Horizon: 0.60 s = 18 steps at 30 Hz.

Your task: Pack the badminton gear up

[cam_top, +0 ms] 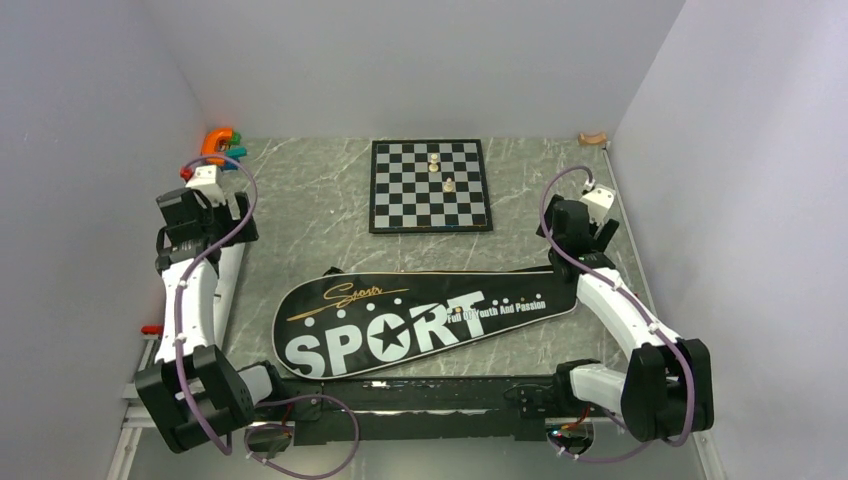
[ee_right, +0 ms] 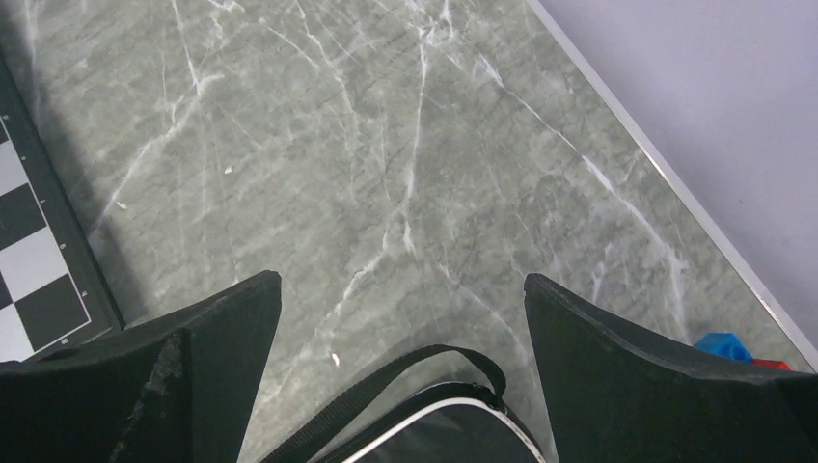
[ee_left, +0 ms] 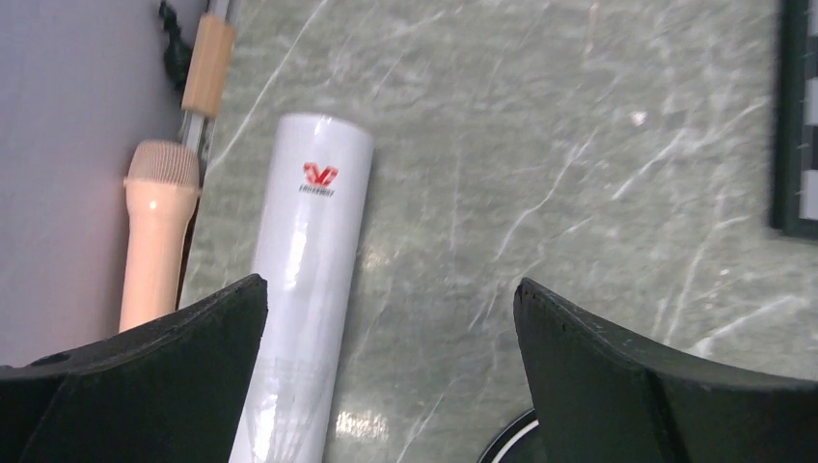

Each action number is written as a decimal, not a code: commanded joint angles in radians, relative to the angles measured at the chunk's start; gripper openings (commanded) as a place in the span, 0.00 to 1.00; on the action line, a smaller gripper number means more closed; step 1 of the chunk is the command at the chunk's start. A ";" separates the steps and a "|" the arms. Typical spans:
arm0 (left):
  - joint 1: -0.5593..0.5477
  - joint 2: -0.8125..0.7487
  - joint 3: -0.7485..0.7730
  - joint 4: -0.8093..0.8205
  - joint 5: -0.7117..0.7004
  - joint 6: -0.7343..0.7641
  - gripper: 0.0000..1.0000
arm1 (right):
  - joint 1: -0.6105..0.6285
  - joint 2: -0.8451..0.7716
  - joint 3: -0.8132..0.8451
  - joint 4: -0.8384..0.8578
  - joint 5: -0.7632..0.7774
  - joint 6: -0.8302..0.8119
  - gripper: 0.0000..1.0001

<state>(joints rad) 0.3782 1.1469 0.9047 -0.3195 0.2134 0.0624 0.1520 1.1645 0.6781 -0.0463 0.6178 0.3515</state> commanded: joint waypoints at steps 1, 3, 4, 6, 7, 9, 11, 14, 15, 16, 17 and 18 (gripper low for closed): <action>0.015 0.026 -0.017 -0.019 -0.124 0.014 0.99 | -0.002 -0.039 0.016 0.029 -0.014 0.016 1.00; 0.026 0.059 -0.004 -0.041 -0.160 0.015 0.99 | -0.002 -0.038 0.030 0.013 -0.022 0.025 1.00; 0.035 0.068 -0.007 -0.035 -0.167 0.017 0.99 | -0.002 -0.037 0.038 0.002 -0.025 0.035 1.00; 0.065 0.080 -0.017 -0.035 -0.131 0.024 0.99 | -0.002 -0.035 0.054 -0.032 -0.032 0.065 1.00; 0.076 0.088 -0.021 -0.038 -0.117 0.035 0.99 | -0.002 -0.033 0.060 -0.048 -0.032 0.079 1.00; 0.091 0.111 -0.027 -0.043 -0.104 0.055 1.00 | -0.002 -0.039 0.059 -0.064 -0.033 0.099 1.00; 0.119 0.139 -0.037 -0.047 -0.072 0.072 0.97 | -0.002 -0.061 0.043 -0.053 -0.037 0.106 1.00; 0.138 0.169 -0.061 -0.036 -0.063 0.093 0.89 | -0.002 -0.080 0.024 -0.044 -0.047 0.112 1.00; 0.139 0.169 -0.077 -0.025 -0.067 0.102 0.90 | -0.002 -0.082 0.023 -0.046 -0.048 0.114 1.00; 0.139 0.169 -0.089 -0.015 -0.070 0.111 0.90 | -0.002 -0.083 0.024 -0.049 -0.049 0.116 1.00; 0.139 0.175 -0.096 -0.012 -0.071 0.122 0.90 | -0.003 -0.083 0.024 -0.052 -0.049 0.118 1.00; 0.139 0.183 -0.099 -0.014 -0.073 0.133 0.90 | -0.002 -0.084 0.027 -0.053 -0.050 0.121 1.00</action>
<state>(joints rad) 0.5140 1.3197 0.8280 -0.3569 0.1234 0.1402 0.1516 1.1007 0.6930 -0.1059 0.5758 0.4461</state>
